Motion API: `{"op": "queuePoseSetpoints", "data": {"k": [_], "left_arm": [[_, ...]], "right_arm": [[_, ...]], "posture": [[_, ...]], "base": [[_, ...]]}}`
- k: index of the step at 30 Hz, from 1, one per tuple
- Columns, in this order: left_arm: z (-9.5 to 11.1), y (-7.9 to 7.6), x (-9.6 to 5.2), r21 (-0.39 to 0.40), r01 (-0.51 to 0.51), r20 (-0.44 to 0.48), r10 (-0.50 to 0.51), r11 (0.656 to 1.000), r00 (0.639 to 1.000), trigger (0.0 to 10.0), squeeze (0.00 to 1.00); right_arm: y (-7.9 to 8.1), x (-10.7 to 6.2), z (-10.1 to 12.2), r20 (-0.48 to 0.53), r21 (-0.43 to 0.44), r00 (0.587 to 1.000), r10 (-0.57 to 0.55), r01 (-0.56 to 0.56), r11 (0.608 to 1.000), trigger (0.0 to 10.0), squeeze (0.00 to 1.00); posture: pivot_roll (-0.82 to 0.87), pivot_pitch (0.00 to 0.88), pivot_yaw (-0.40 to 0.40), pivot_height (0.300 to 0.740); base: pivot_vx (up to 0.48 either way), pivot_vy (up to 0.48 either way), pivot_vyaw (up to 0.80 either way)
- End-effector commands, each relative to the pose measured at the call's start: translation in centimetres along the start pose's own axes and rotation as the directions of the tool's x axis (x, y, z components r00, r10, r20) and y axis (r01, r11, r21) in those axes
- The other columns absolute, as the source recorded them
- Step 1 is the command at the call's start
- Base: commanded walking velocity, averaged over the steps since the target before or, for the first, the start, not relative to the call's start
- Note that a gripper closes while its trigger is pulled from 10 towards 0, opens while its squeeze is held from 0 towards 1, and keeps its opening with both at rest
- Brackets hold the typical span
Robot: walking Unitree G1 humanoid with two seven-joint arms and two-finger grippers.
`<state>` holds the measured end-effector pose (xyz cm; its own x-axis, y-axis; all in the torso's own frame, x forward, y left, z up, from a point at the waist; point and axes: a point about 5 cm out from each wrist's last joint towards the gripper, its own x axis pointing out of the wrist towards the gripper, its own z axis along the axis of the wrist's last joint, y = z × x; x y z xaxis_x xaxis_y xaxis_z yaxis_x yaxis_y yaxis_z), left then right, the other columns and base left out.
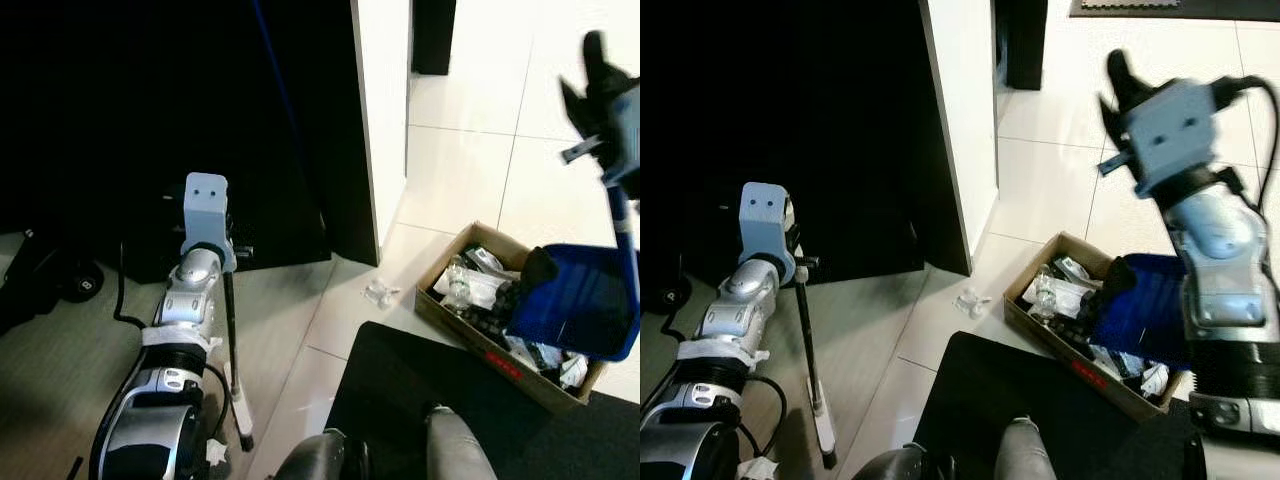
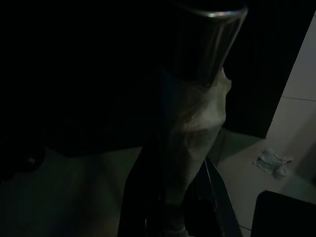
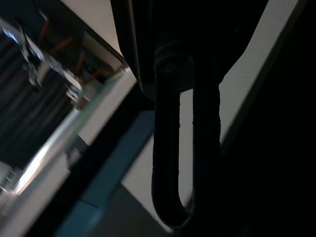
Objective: Sweep floor
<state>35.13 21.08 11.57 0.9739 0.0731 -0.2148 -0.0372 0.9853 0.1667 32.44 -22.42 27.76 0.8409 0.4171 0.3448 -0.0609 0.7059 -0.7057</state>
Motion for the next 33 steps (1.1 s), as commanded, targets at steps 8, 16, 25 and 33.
{"op": "queuePoseSetpoints", "data": {"k": [8, 16, 25, 33], "left_arm": [[-0.7, 1.1, -0.4, 0.011, -0.051, -0.006, 0.051, 0.999, 0.999, 10.0, 0.00], [-0.8, 1.2, -0.4, 0.012, -0.056, -0.008, 0.056, 0.998, 0.998, 10.0, 0.00], [-1.0, 1.0, -0.3, 0.010, -0.054, -0.012, 0.054, 0.999, 0.998, 10.0, 0.00], [-1.9, -1.0, -0.8, 0.003, -0.008, -0.028, 0.008, 1.000, 1.000, 10.0, 0.00]], "right_arm": [[3.0, 2.2, 1.4, 0.118, -0.230, 0.960, 0.255, -0.223, 0.947, 10.0, 0.00], [5.4, 2.1, 2.0, 0.187, -0.221, 0.906, 0.381, -0.339, 0.914, 10.0, 0.00], [3.5, 2.0, 2.2, 0.212, -0.209, 0.931, 0.297, -0.254, 0.944, 10.0, 0.00], [-1.8, 2.1, 5.1, 0.298, 0.153, 0.941, -0.157, 0.115, 0.982, 10.0, 0.00]], "posture": [[-0.16, 0.102, 0.130, 0.740], [-0.16, 0.103, 0.130, 0.740], [-0.17, 0.102, 0.130, 0.740], [-0.17, 0.095, 0.134, 0.740]], "base": [[0.000, 0.000, 0.00], [0.000, 0.000, 0.00], [0.000, 0.000, 0.00], [0.000, 0.000, 0.00]]}}
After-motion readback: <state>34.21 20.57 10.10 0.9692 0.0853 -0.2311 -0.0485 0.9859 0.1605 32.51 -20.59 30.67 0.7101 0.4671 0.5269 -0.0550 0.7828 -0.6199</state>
